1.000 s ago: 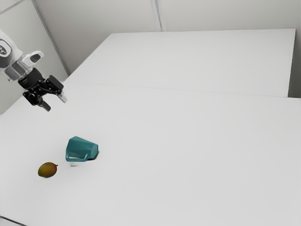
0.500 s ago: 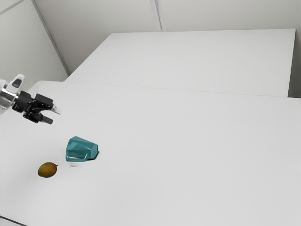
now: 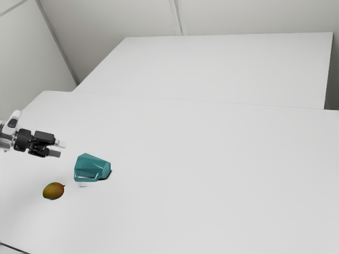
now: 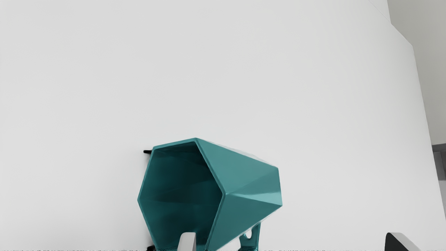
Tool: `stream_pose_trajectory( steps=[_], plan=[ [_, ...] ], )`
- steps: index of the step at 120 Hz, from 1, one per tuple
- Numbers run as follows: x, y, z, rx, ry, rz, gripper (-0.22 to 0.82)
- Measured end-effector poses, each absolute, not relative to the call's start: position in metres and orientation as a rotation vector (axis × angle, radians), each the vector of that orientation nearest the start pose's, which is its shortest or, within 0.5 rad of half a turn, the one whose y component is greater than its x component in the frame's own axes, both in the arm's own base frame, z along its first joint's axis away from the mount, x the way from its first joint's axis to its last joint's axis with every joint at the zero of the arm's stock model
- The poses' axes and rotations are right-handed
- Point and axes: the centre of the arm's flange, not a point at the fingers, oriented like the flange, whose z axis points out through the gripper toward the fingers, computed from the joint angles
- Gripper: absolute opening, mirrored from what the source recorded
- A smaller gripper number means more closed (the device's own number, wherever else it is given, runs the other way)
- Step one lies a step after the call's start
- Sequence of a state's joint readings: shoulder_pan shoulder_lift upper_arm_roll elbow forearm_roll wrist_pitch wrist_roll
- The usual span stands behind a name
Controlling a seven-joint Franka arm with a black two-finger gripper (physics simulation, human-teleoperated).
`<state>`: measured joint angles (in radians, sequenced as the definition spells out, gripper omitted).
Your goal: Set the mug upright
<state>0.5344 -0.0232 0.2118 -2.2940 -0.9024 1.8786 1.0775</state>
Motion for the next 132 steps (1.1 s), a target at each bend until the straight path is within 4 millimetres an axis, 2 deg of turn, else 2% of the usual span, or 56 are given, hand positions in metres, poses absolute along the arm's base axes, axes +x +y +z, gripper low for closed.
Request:
stream_pose_trajectory(
  steps=[25, 50, 108, 132],
  plan=[
    [0.386, 0.295, 0.321, 2.295, 0.138, 0.508, 0.59],
    [0.391, 0.290, 0.301, 2.265, 0.082, 0.525, 0.59],
    [0.397, 0.280, 0.290, 2.246, -0.032, 0.561, 0.59],
    [0.404, 0.265, 0.288, 2.235, -0.071, 0.528, 0.59]
  ],
)
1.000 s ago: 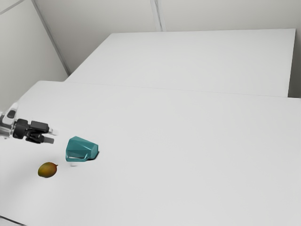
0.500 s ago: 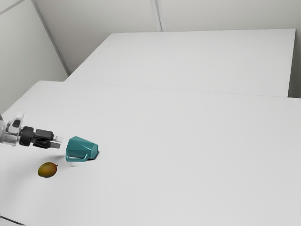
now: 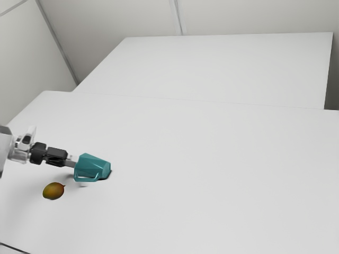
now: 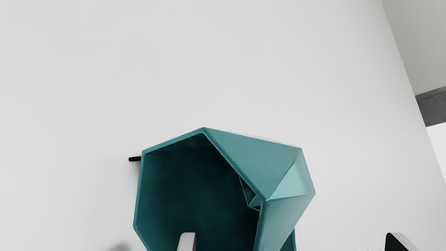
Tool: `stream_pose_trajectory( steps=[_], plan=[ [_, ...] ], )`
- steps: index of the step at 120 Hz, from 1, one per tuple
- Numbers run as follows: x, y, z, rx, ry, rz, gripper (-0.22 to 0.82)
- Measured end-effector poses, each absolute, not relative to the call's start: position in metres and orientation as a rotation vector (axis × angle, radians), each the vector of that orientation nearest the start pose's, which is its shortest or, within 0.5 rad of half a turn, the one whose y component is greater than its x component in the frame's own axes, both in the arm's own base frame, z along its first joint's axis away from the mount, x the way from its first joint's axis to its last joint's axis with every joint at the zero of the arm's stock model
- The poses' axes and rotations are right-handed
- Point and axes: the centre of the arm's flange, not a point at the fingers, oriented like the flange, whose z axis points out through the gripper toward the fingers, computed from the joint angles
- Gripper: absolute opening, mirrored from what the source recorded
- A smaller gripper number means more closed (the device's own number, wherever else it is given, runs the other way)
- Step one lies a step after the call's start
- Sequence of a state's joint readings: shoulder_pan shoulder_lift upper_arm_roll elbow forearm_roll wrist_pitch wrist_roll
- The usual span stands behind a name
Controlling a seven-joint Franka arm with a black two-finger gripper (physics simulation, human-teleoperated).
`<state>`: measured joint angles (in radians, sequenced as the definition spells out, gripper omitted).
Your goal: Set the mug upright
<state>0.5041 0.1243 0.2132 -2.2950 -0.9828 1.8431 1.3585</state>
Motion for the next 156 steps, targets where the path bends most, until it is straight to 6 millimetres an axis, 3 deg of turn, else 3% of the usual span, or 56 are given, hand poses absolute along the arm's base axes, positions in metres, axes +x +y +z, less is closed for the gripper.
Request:
stream_pose_trajectory(
  steps=[80, 120, 156],
  plan=[
    [0.420, 0.239, 0.280, 2.231, -0.118, 0.471, 0.57],
    [0.423, 0.234, 0.278, 2.226, -0.118, 0.465, 0.38],
    [0.426, 0.230, 0.283, 2.223, -0.131, 0.469, 0.08]
  ],
)
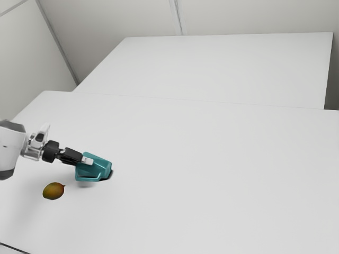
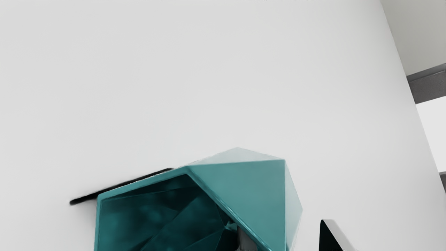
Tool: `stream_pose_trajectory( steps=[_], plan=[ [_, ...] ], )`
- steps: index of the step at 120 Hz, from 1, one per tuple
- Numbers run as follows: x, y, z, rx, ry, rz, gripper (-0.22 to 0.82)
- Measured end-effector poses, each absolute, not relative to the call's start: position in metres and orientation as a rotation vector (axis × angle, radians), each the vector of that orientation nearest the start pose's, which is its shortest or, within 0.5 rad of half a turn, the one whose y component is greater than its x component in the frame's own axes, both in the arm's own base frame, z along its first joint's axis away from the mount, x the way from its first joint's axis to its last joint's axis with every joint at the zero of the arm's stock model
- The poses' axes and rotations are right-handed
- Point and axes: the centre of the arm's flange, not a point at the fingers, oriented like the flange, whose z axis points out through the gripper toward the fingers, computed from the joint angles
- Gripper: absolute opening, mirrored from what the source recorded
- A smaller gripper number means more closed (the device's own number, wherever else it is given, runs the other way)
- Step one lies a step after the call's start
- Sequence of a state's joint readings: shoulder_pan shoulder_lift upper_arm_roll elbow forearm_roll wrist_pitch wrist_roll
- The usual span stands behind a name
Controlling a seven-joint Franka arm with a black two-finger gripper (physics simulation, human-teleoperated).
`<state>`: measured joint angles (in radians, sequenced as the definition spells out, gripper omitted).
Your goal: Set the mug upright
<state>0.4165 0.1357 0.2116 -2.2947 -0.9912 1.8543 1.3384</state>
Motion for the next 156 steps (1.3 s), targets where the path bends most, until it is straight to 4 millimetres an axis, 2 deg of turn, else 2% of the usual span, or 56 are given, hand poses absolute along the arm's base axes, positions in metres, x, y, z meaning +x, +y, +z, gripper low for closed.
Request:
stream_pose_trajectory(
  steps=[19, 36, 57, 91, 99, 113, 145, 156],
  plan=[
    [0.427, 0.229, 0.285, 2.223, -0.134, 0.472, -0.07],
    [0.429, 0.228, 0.291, 2.227, -0.145, 0.484, -0.13],
    [0.437, 0.214, 0.316, 2.231, -0.210, 0.519, -0.16],
    [0.461, 0.157, 0.374, 2.285, -0.442, 0.523, -0.18],
    [0.463, 0.149, 0.386, 2.320, -0.498, 0.502, -0.18],
    [0.466, 0.140, 0.398, 2.387, -0.563, 0.448, -0.18],
    [0.479, 0.099, 0.434, 2.545, -0.719, 0.340, -0.18],
    [0.484, 0.084, 0.439, 2.600, -0.749, 0.290, -0.18]
  ],
)
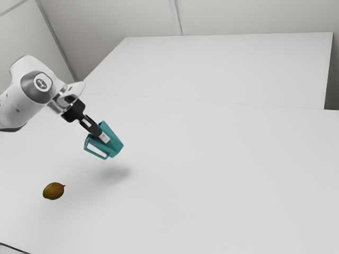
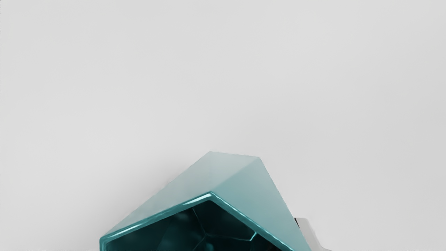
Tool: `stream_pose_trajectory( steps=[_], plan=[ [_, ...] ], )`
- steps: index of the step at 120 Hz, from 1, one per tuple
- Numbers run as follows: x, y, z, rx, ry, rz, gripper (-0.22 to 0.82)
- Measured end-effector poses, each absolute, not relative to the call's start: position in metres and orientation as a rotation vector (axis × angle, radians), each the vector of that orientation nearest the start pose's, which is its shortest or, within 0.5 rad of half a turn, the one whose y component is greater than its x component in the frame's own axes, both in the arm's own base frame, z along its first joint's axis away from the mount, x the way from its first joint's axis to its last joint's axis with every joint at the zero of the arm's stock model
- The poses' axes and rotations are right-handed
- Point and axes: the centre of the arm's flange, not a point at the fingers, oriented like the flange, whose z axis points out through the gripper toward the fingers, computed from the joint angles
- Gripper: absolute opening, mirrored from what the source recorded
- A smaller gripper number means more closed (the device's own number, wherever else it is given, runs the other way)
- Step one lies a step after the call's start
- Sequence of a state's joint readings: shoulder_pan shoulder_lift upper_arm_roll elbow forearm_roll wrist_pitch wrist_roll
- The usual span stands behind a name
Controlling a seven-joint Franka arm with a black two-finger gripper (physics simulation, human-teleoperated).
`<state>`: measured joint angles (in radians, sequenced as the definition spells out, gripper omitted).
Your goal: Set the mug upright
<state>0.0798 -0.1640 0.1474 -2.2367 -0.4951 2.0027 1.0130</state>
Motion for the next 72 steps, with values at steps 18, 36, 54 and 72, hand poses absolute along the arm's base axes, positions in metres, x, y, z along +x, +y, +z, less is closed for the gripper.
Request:
stream_pose_trajectory(
  steps=[18, 36, 54, 72],
  plan=[
    [0.489, 0.065, 0.447, -3.302, 0.961, -0.236, -0.18],
    [0.490, 0.042, 0.454, -3.206, 0.919, -0.128, -0.18],
    [0.489, 0.020, 0.455, -3.131, 0.845, -0.054, -0.18],
    [0.490, -0.003, 0.450, -3.064, 0.773, -0.013, -0.18]
  ],
)
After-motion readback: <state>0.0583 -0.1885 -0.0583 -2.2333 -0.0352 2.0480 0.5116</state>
